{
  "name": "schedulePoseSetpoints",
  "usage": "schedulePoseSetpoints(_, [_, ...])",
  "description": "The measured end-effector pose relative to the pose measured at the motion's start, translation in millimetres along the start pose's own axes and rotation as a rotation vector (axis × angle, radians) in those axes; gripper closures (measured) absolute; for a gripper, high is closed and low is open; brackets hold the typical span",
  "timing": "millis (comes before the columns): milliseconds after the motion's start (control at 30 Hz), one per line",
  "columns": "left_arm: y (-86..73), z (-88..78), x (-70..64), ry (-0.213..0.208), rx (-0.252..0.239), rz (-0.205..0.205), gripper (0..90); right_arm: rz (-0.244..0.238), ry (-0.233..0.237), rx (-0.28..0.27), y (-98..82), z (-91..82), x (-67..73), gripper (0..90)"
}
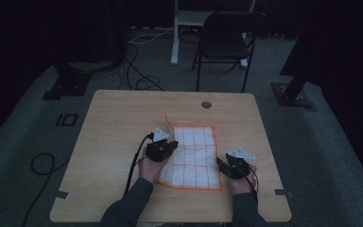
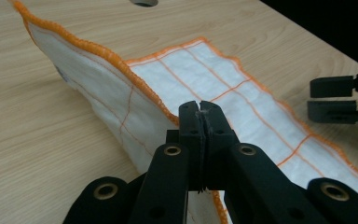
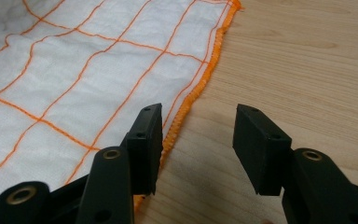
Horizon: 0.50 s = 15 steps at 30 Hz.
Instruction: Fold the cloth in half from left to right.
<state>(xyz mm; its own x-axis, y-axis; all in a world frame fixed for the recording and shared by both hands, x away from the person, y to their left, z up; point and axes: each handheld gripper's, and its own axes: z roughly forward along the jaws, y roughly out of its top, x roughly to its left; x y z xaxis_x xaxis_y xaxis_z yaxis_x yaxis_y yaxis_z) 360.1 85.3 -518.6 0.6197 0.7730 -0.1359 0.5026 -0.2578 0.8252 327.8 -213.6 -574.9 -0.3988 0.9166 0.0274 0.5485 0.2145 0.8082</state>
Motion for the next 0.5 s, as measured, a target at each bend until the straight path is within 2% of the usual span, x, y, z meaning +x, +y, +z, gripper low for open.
schedulePoseSetpoints(500, [14.1,13.8,-16.6,-0.018,0.005,0.032,89.6,0.002,-0.001,-0.003,-0.3,-0.9,-1.2,52.1])
